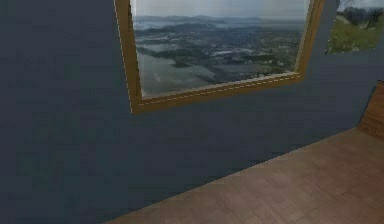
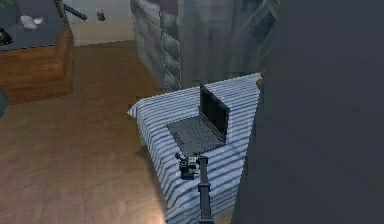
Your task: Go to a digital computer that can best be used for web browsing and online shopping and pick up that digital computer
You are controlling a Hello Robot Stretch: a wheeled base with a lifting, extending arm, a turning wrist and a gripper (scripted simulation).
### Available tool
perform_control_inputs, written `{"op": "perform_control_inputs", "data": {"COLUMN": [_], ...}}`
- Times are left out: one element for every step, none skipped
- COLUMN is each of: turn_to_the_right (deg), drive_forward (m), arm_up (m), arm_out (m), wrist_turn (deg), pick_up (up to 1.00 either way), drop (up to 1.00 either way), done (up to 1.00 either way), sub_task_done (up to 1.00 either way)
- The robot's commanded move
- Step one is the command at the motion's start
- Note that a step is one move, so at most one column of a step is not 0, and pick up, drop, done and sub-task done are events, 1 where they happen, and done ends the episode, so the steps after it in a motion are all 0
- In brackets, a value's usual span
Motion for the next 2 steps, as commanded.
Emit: {"op": "perform_control_inputs", "data": {"turn_to_the_right": [0.0, 0.0], "drive_forward": [0.00, 0.00], "arm_up": [0.00, 0.10], "arm_out": [0.00, 0.00], "wrist_turn": [0.0, 0.0], "pick_up": [1.00, 0.00], "drop": [0.00, 0.00], "done": [0.00, 0.00], "sub_task_done": [0.00, 0.00]}}
